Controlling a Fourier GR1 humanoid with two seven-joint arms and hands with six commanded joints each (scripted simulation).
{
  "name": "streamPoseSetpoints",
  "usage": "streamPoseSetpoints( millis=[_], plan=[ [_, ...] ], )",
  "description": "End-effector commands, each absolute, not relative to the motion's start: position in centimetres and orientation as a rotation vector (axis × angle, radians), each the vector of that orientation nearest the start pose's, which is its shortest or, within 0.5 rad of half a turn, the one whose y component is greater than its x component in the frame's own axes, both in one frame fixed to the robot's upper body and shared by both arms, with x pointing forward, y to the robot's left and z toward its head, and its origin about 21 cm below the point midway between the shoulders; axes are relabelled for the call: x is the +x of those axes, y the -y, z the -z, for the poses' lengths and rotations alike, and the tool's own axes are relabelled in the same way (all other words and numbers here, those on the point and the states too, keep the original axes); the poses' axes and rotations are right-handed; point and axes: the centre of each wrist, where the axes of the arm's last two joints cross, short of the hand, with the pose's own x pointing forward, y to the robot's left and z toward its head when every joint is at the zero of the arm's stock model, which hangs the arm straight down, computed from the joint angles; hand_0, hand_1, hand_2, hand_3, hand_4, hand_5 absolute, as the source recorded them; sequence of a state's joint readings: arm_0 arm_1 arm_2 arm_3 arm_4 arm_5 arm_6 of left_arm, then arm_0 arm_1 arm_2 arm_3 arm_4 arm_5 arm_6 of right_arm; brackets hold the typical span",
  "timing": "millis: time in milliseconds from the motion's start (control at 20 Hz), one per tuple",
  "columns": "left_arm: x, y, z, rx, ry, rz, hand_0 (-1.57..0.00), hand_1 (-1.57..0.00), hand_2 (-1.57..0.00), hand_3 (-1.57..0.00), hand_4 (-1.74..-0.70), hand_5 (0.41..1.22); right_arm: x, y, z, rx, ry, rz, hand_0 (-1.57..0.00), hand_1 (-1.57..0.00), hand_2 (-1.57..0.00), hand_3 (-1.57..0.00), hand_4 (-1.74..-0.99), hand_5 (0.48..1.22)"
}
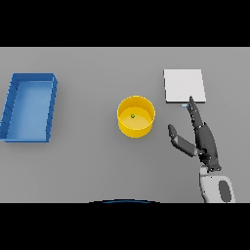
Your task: Pick up the red beaker and tilt it to pour out 1 green nut into yellow bowl. Pick up the yellow bowl and place it on the metallic measuring scale.
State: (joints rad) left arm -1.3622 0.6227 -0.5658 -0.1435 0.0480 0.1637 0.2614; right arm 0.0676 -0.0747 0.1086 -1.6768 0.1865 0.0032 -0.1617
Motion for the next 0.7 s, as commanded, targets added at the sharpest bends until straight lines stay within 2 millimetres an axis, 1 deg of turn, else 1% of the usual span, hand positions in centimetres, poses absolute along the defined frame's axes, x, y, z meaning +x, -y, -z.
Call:
streamPoseSetpoints(
  millis=[0, 50, 100, 150, 250, 400, 500, 550, 650],
  plan=[
    [47.4, -33.1, -22.4, 0.974, 1.182, 0.381, -1.57, -1.57, -1.57, -1.52, -1.74, 1.221, 23.1, 22.4, -1.0, -0.118, 1.775, -0.295, 0.0, 0.0, 0.0, 0.0, -1.168, 0.68],
    [47.2, -33.4, -21.4, 0.962, 1.153, 0.344, -1.57, -1.57, -1.57, -1.49, -1.74, 1.221, 23.0, 22.0, -1.1, -0.109, 1.786, -0.299, 0.0, 0.0, 0.0, 0.0, -1.181, 0.687],
    [46.8, -33.9, -20.2, 0.939, 1.132, 0.307, -1.57, -1.57, -1.57, -1.46, -1.74, 1.221, 23.2, 22.4, -1.1, -0.134, 1.773, -0.307, 0.0, 0.0, 0.0, 0.0, -1.188, 0.696],
    [46.3, -34.1, -18.9, 0.908, 1.125, 0.275, -1.57, -1.57, -1.57, -1.43, -1.74, 1.221, 23.0, 22.3, -1.0, -0.139, 1.768, -0.315, 0.0, 0.0, 0.0, 0.0, -1.191, 0.702],
    [45.2, -34.4, -17.4, 0.873, 1.117, 0.209, -1.57, -1.57, -1.57, -1.37, -1.74, 1.221, 23.1, 22.4, -1.0, -0.137, 1.77, -0.316, 0.0, 0.0, 0.0, 0.0, -1.194, 0.703],
    [43.0, -34.3, -14.5, 0.824, 1.099, 0.14, -1.57, -1.57, -1.57, -1.38, -1.74, 1.221, 23.2, 22.2, -1.1, -0.141, 1.777, -0.314, 0.0, 0.0, 0.0, 0.0, -1.207, 0.708],
    [41.4, -34.2, -13.1, 0.811, 1.082, 0.102, -1.57, -1.57, -1.57, -1.39, -1.74, 1.221, 23.2, 22.5, -1.0, -0.154, 1.766, -0.319, 0.0, 0.0, 0.0, 0.0, -1.202, 0.699],
    [40.6, -33.6, -12.3, 0.801, 1.068, 0.092, -1.57, -1.57, -1.57, -1.4, -1.74, 1.221, 23.3, 22.3, -1.0, -0.152, 1.766, -0.319, 0.0, 0.0, 0.0, 0.0, -1.201, 0.696],
    [39.3, -33.3, -11.1, 0.79, 1.047, 0.076, -1.57, -1.57, -1.57, -1.39, -1.74, 1.221, 23.5, 22.1, -0.9, -0.139, 1.762, -0.31, 0.0, 0.0, 0.0, 0.0, -1.195, 0.69]
  ],
)
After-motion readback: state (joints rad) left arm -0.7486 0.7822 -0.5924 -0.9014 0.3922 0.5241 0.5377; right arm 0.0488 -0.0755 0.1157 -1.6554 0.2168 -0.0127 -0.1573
